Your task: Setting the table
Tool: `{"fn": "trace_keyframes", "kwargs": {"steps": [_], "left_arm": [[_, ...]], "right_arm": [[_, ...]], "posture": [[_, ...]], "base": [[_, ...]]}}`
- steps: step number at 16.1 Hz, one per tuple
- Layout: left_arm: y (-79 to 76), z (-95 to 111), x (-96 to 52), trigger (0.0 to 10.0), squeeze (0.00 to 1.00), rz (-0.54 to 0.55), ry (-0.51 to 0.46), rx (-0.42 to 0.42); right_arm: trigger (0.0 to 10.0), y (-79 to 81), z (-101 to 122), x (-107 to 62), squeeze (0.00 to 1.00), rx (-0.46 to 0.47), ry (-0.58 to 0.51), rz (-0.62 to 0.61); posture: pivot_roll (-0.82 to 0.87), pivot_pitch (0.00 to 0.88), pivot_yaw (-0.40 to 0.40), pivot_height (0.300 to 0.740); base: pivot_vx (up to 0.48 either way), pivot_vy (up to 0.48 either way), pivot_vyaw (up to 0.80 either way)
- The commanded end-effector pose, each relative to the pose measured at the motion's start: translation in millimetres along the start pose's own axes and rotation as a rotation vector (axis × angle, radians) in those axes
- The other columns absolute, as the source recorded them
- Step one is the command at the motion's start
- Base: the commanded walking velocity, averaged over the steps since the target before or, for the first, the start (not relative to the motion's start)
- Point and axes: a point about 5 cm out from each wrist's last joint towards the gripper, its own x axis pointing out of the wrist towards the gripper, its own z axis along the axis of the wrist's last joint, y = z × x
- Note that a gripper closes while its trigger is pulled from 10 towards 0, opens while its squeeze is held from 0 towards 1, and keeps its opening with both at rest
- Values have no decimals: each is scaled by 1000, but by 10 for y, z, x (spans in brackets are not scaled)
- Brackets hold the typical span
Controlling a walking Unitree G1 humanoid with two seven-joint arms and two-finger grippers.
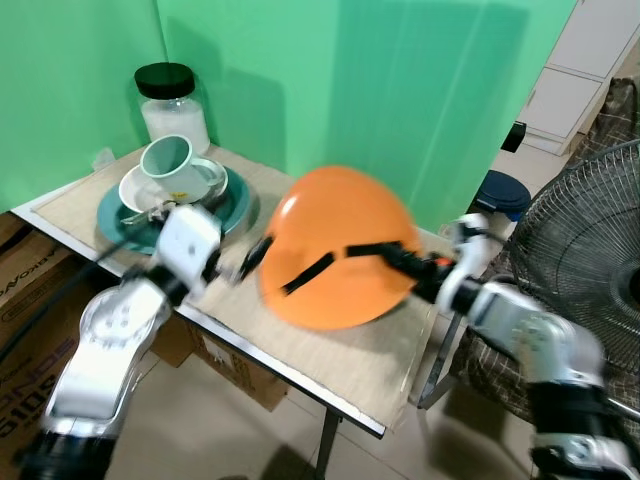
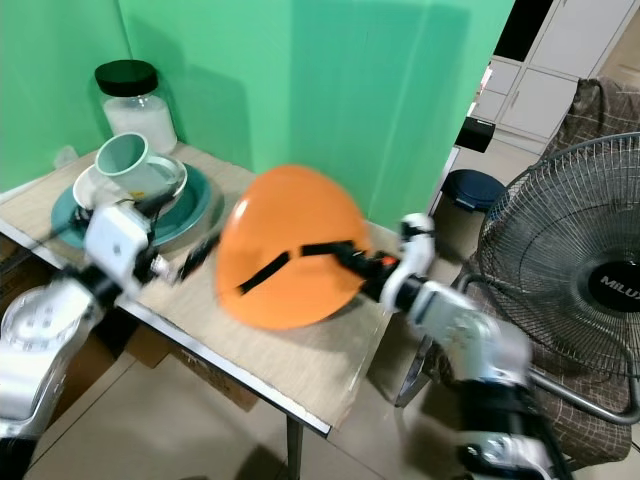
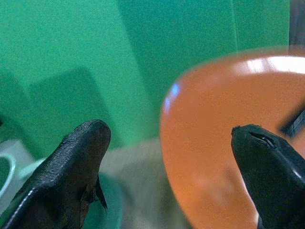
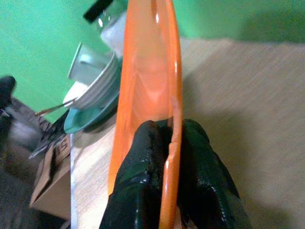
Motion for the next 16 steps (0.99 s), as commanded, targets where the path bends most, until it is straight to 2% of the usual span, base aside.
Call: {"fn": "trace_keyframes", "kwargs": {"steps": [1,2,3,4,5,6,7,9,12,16], "left_arm": [[-35,118,49,10000,863,-12,-40,-50],[-35,118,49,10000,863,-12,-40,-50],[-92,178,98,10000,1000,-5,-62,-68],[-119,225,124,10000,1000,28,-77,-62],[-130,269,130,10000,1000,55,-80,-72],[-148,284,129,10000,565,69,-69,-80],[-193,222,106,10000,0,70,-21,-72],[-285,126,79,10000,0,72,32,-81],[-327,102,96,10000,0,108,61,-79],[-272,103,76,10000,0,135,81,-8]], "right_arm": [[0,62,142,-121,0,-38,-53,3],[0,62,142,-121,0,-38,-53,3],[0,144,222,-281,0,-90,-114,6],[0,227,289,-428,0,-159,-177,3],[7804,314,344,-560,0,-218,-247,-4],[10000,427,392,-674,0,-253,-321,-20],[10000,537,412,-759,0,-296,-383,-56],[10000,654,361,-799,0,-271,-451,-78],[10000,748,257,-833,0,-195,-532,-56],[10000,738,160,-808,0,-165,-510,-103]], "posture": [[91,0,-54,740],[91,0,-54,740],[82,0,-45,740],[75,0,-38,740],[69,0,-32,740],[63,0,-26,740],[60,0,-23,740],[52,0,-20,740],[52,0,-21,740],[59,0,-22,740]], "base": [[0,0,0],[0,0,0],[0,0,0],[0,0,0],[0,0,0],[0,0,0],[0,0,0],[0,0,-616],[0,0,-796],[0,0,-800]]}}
